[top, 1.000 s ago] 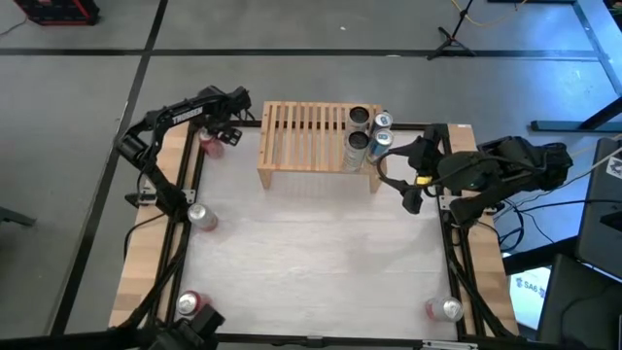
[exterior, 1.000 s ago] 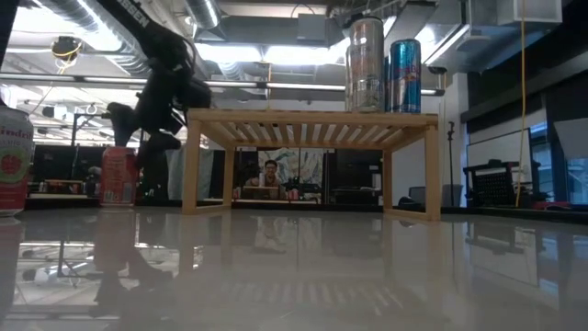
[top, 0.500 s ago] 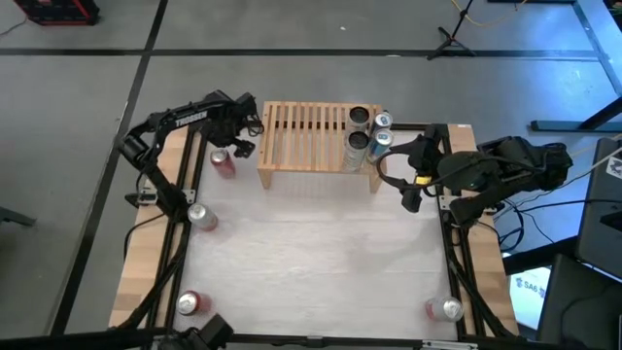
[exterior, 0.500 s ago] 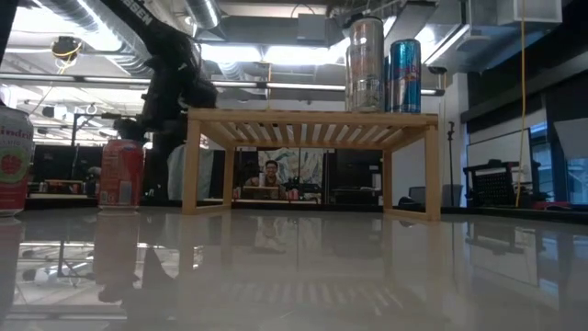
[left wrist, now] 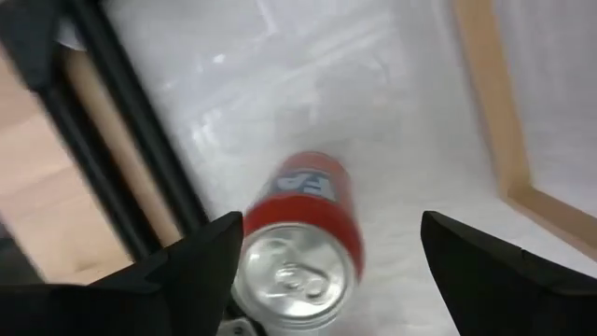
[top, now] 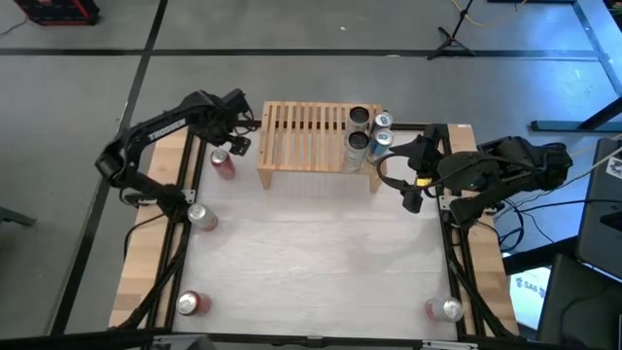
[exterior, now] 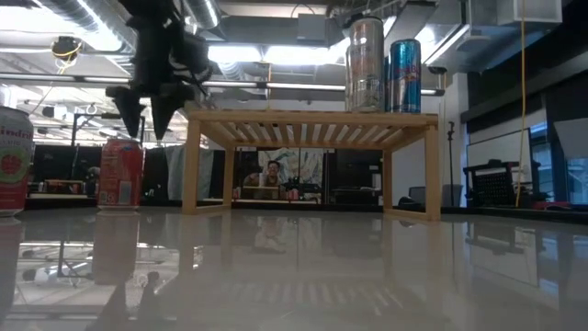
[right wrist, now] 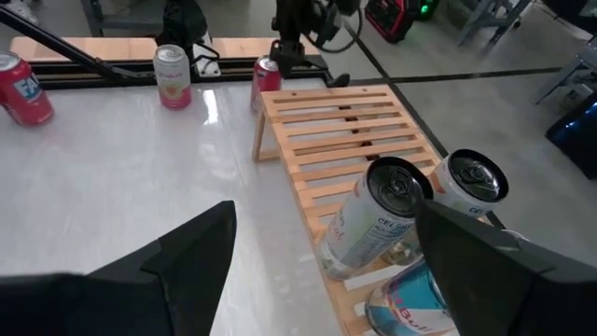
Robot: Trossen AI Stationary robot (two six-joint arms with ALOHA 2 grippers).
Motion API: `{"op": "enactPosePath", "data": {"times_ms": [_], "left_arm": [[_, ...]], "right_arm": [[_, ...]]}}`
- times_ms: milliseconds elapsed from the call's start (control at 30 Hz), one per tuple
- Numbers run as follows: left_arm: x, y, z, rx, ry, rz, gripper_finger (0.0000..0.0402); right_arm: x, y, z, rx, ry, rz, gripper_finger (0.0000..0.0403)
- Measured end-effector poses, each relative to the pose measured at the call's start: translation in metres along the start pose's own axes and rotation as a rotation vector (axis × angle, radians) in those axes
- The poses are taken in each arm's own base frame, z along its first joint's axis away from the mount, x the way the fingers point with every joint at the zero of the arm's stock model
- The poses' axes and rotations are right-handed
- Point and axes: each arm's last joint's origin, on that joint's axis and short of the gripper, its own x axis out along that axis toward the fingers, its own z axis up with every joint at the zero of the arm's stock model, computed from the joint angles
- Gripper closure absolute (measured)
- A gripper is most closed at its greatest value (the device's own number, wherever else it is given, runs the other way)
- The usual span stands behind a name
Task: Place canned beverage on shelf
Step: Put the top red soda can on the shelf
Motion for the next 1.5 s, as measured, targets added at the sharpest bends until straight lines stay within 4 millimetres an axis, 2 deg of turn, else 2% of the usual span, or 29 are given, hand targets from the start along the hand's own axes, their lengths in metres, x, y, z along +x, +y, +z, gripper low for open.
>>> {"op": "enactPosePath", "data": {"times_ms": [167, 433, 667, 1033, 1333, 1500], "left_arm": [[-0.004, 0.007, -0.003, -0.032, -0.033, 0.113, 0.0083], [0.009, 0.006, -0.006, -0.005, 0.126, 0.189, 0.0083], [0.011, 0.001, -0.003, 0.013, 0.134, 0.091, 0.0083], [0.009, 0.006, -0.004, 0.019, 0.14, 0.101, 0.0083], [-0.013, 0.004, 0.004, 0.008, 0.093, 0.023, 0.0083], [-0.004, 0.004, 0.0, 0.021, 0.121, 0.043, 0.0083]], "right_arm": [[0.0, 0.0, 0.0, -0.004, 0.0, 0.001, 0.0084], [0.0, 0.001, 0.0, -0.004, 0.009, 0.044, 0.0084], [0.0, 0.001, 0.0, -0.005, 0.009, 0.046, 0.0084], [0.0, 0.001, 0.0, -0.031, 0.005, 0.044, 0.0084], [0.0, 0.001, 0.0, -0.031, 0.002, 0.036, 0.0084], [0.0, 0.001, 0.0, -0.033, 0.005, 0.036, 0.0084]]}}
